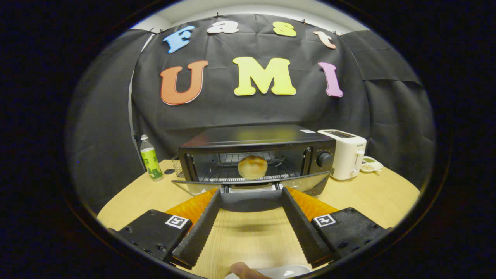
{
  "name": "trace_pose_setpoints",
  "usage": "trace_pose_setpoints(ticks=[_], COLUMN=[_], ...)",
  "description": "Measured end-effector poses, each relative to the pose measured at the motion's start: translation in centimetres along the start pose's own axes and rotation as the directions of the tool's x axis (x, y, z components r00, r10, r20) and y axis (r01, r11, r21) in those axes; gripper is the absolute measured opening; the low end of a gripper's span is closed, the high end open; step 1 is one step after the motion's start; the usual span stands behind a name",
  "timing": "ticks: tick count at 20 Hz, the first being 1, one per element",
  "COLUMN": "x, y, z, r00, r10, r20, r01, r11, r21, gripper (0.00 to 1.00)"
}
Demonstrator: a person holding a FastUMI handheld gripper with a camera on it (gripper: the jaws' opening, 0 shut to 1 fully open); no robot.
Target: Open the toaster oven, put the food inside, and close the toaster oven door.
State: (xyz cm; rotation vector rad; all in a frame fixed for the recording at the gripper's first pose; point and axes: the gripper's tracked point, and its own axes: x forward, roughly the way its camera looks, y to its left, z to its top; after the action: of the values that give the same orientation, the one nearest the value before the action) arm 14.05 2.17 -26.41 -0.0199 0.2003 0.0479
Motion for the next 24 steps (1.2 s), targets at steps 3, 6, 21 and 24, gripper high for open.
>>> trace_pose_setpoints(ticks=[3, 6, 21, 24], x=[0.4, -0.3, -10.8, -13.4], y=[-0.9, -1.4, -1.0, -1.6], z=[1.6, 2.1, 15.2, 18.9], r00=[0.997, 0.996, 0.989, 0.989], r10=[0.004, 0.009, 0.026, -0.009], r20=[0.074, 0.090, 0.147, 0.149], r01=[-0.002, -0.005, -0.030, 0.003], r11=[0.999, 0.999, 0.999, 0.999], r21=[-0.032, -0.044, 0.020, 0.036], gripper=[1.00, 1.00, 1.00, 1.00])
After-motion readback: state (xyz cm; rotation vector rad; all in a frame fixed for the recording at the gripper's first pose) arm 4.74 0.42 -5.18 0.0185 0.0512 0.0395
